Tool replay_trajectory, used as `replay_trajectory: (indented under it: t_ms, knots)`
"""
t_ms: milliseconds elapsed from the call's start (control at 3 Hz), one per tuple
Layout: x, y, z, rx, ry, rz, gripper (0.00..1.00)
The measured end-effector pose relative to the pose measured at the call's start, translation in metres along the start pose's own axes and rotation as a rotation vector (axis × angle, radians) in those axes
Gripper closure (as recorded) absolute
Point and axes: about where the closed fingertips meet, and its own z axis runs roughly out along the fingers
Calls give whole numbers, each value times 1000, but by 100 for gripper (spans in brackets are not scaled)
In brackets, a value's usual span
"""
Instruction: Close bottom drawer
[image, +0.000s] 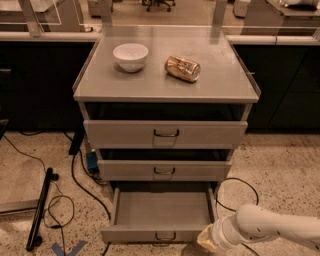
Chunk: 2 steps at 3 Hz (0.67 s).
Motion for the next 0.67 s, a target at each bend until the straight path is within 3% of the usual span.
replay_trajectory:
  t_ms: [667]
  knots:
    - [49,-16,51,40,-23,60,100]
